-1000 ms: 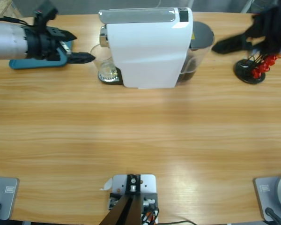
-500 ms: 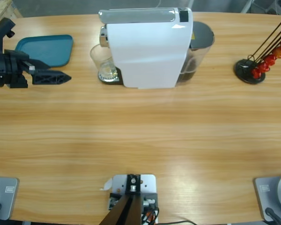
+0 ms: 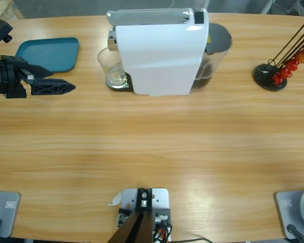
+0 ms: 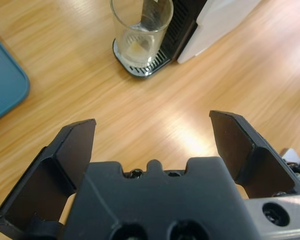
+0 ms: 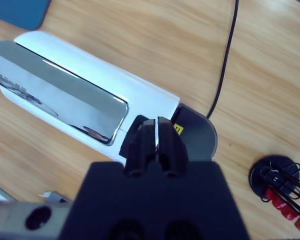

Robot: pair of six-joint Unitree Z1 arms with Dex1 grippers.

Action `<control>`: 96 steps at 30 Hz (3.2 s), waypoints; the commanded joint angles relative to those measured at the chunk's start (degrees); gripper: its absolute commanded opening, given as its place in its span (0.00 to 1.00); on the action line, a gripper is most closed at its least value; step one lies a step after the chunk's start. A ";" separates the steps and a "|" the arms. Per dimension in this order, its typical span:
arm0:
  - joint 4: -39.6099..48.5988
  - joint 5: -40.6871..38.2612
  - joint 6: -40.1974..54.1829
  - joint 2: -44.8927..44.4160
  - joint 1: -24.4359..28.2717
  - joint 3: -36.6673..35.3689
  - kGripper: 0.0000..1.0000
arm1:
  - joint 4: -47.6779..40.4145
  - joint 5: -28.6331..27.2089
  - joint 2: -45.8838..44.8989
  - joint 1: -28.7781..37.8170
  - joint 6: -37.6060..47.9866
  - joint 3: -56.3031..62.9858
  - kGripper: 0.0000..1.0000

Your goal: Pour coffee

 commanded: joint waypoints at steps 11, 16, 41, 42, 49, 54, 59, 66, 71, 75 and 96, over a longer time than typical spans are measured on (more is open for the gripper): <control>0.63 0.90 1.54 0.16 -0.46 2.00 1.00 | 2.18 1.93 3.58 2.33 0.67 -0.40 0.00; 0.63 0.95 1.54 0.16 -0.46 2.05 1.00 | 2.29 1.58 4.21 2.33 0.67 -0.51 0.00; 0.63 0.97 1.63 0.07 -0.46 1.84 1.00 | 2.73 -1.00 2.24 2.76 -0.77 -3.57 0.00; 0.63 0.97 1.63 0.07 -0.46 1.87 1.00 | 2.75 -1.09 2.19 2.84 -0.74 -3.49 0.00; 0.63 0.97 1.70 0.11 -0.46 1.87 1.00 | 2.91 -1.76 1.63 2.86 -0.49 -2.76 0.00; 0.63 0.97 1.71 0.16 -0.46 1.96 1.00 | 2.91 -2.43 1.82 2.86 -0.25 -2.16 0.00; 0.63 0.97 1.71 0.16 -0.46 2.05 1.00 | 2.98 -2.94 1.80 2.86 0.33 -1.51 0.00; 0.63 0.97 1.80 0.32 -0.46 2.05 1.00 | 2.91 -2.55 1.71 2.86 0.37 -0.12 0.00; 0.63 1.06 1.82 0.33 -0.46 2.14 1.00 | 2.91 -2.55 1.63 2.93 0.54 0.62 0.00; 0.63 1.06 1.89 0.33 -0.46 2.14 1.00 | 2.83 -2.25 1.94 2.95 0.54 1.01 0.00; 0.67 1.23 1.75 -2.64 -0.83 1.70 1.00 | 0.25 -3.87 -14.67 4.06 -3.34 2.64 1.00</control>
